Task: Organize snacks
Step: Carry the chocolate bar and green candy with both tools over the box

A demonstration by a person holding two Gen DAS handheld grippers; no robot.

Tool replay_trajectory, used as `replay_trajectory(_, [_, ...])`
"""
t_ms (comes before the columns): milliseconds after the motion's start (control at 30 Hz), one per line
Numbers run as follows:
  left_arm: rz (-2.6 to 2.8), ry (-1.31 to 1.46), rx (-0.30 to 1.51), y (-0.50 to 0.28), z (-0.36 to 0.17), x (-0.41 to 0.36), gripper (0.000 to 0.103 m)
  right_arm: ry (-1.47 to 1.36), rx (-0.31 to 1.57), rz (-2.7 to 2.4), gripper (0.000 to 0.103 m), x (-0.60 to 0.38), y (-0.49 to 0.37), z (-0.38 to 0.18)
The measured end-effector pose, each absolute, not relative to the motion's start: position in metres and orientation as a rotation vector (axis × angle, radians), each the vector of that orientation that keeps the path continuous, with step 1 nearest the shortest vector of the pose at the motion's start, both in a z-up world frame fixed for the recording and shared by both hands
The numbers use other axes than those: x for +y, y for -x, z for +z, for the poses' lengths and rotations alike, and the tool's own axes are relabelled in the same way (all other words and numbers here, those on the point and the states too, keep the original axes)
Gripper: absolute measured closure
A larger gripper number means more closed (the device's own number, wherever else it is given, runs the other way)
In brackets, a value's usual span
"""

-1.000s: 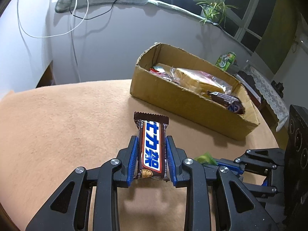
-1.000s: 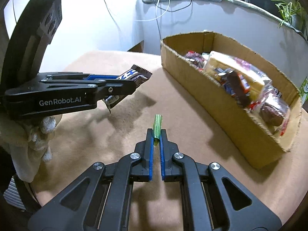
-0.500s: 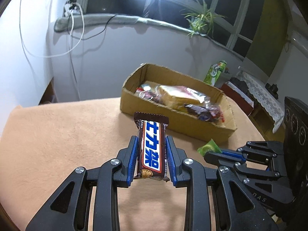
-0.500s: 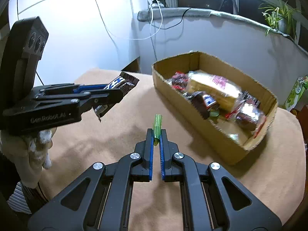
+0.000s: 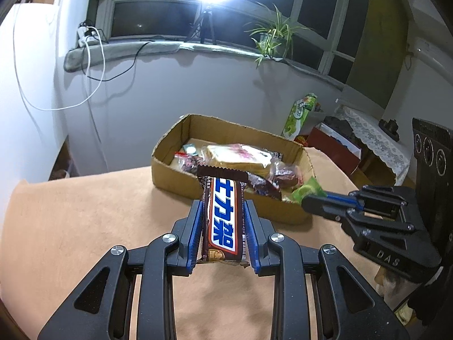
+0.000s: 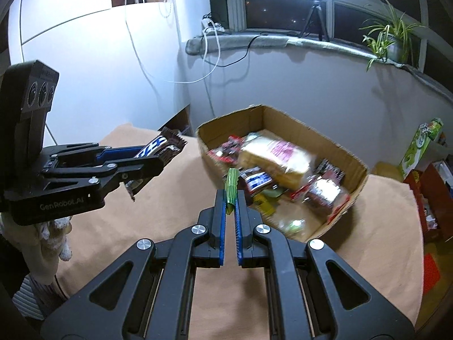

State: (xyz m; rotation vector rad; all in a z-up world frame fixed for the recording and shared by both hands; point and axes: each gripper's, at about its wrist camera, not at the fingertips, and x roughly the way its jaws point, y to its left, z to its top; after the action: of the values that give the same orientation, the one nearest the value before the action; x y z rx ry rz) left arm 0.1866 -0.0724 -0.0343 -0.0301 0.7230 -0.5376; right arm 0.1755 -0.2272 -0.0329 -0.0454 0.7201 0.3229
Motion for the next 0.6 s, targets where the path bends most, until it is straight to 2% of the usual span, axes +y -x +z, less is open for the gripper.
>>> replay_trajectory(600, [-0.532,0.022,0.733,-0.244,-0.030,-0.100,0.076,0.005,0.716,0.219,0.097,-0.291,-0.242,-0.025])
